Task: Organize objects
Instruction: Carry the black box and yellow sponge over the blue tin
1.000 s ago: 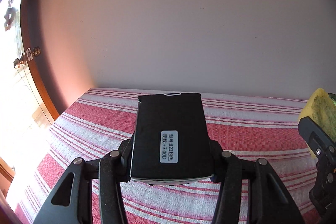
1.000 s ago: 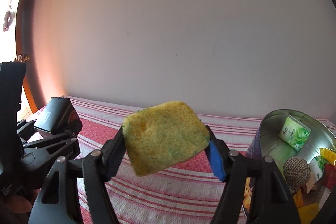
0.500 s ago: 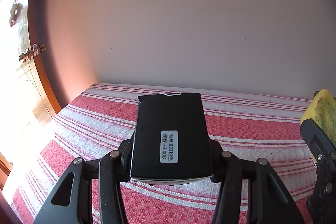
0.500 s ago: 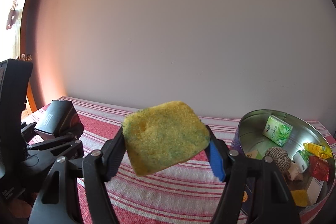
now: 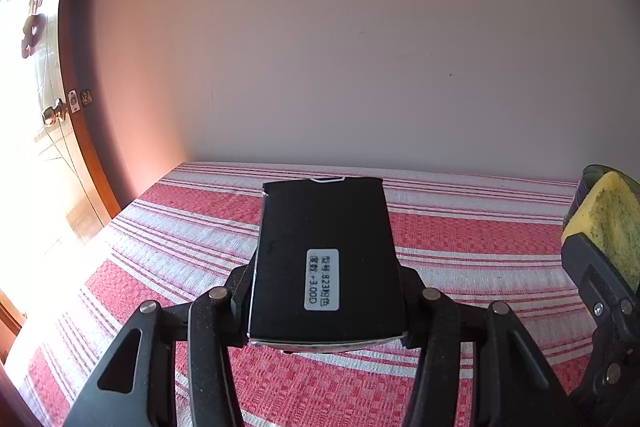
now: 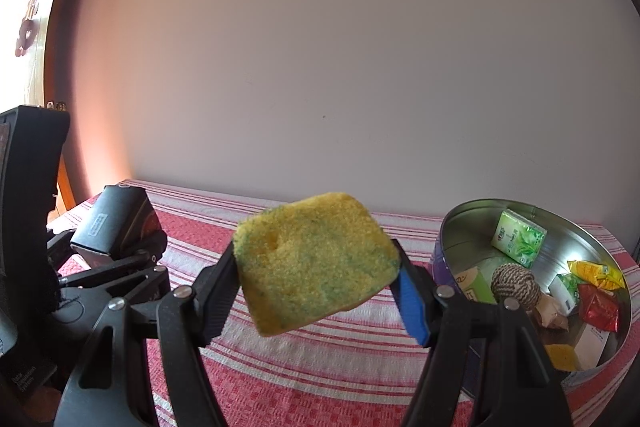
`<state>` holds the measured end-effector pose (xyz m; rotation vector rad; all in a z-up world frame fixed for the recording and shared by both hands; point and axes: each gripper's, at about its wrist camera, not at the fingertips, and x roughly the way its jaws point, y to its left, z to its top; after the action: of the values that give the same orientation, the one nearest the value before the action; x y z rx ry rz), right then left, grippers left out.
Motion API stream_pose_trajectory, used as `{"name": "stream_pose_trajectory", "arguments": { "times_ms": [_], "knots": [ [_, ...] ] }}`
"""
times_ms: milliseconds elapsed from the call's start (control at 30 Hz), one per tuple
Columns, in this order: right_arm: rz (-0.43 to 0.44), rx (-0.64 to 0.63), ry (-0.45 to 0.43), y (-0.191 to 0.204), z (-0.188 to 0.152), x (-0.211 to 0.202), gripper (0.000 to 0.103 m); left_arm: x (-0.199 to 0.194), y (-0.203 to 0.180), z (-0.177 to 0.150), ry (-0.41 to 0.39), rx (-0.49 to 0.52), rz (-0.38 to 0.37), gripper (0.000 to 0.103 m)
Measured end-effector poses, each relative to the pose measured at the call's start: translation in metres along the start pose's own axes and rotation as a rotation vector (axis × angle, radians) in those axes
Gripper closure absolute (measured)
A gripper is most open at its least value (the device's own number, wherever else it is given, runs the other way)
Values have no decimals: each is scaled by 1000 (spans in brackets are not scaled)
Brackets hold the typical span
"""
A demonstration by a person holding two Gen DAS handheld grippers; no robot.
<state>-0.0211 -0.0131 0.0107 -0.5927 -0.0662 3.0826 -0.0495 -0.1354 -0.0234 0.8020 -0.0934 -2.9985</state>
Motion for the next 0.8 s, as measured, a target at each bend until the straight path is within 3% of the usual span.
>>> {"name": "stream_pose_trajectory", "arguments": {
  "times_ms": [800],
  "knots": [
    [13, -3, 27, -26, -17, -42, 33, -30, -20, -23, 7, -29, -31, 50]
  ]
}}
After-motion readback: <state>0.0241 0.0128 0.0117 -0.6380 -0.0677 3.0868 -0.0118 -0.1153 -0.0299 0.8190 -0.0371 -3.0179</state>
